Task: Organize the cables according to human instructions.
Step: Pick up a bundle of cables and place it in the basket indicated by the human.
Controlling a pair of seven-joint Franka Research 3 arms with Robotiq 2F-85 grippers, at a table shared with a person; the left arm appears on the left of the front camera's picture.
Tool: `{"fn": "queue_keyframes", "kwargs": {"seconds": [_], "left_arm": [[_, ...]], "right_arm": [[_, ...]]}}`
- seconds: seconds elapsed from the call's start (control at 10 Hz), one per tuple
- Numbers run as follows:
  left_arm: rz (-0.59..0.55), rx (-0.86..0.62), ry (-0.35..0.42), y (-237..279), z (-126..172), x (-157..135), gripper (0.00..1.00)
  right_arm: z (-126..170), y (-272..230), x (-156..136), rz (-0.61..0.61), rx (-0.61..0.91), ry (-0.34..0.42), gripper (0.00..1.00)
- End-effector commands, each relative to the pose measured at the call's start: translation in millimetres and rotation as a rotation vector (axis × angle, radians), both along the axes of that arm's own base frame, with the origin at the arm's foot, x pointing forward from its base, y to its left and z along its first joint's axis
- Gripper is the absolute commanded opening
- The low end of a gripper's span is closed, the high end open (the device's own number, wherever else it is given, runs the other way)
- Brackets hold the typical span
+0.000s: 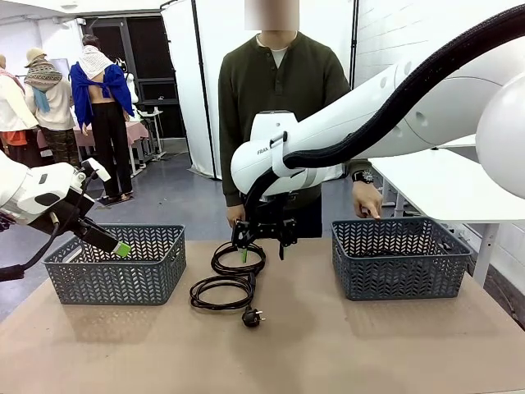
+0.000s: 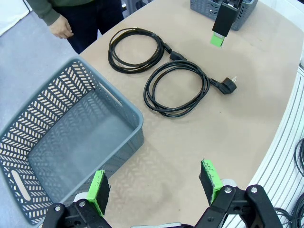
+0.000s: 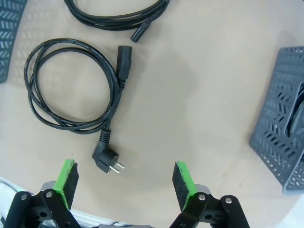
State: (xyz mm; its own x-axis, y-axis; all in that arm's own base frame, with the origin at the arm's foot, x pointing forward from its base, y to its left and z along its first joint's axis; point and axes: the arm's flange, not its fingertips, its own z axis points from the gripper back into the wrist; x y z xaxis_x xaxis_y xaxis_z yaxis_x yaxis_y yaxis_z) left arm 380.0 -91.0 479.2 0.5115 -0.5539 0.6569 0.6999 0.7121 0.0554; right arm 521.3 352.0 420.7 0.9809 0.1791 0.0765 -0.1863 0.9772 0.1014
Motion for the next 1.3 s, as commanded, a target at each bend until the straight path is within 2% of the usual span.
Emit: {"fn": "queue_keyframes", "kwargs": {"seconds": [0.0, 0.2, 0.4, 0.8, 1.2], "left_arm": [[0.009, -0.015, 0.01, 1, -1, 1, 1.0], [0.009, -0.015, 0.01, 1, -1, 1, 1.0], [0.009, -0.015, 0.01, 1, -1, 1, 1.0], [0.009, -0.015, 0.01, 1, -1, 1, 1.0], [0.009, -0.015, 0.01, 1, -1, 1, 1.0]], "right_arm": [[-1, -5, -4, 0.0, -0.005, 0.002, 1.0], [0, 0, 0, 0.0, 0.0, 0.0, 1.0], [-14, 10, 9, -0.042, -0.021, -0.015, 1.0], [-42, 21, 17, -0.074, -0.027, 0.007, 1.0], [-67, 26, 19, -0.106, -0.072, -0.021, 1.0]]}}
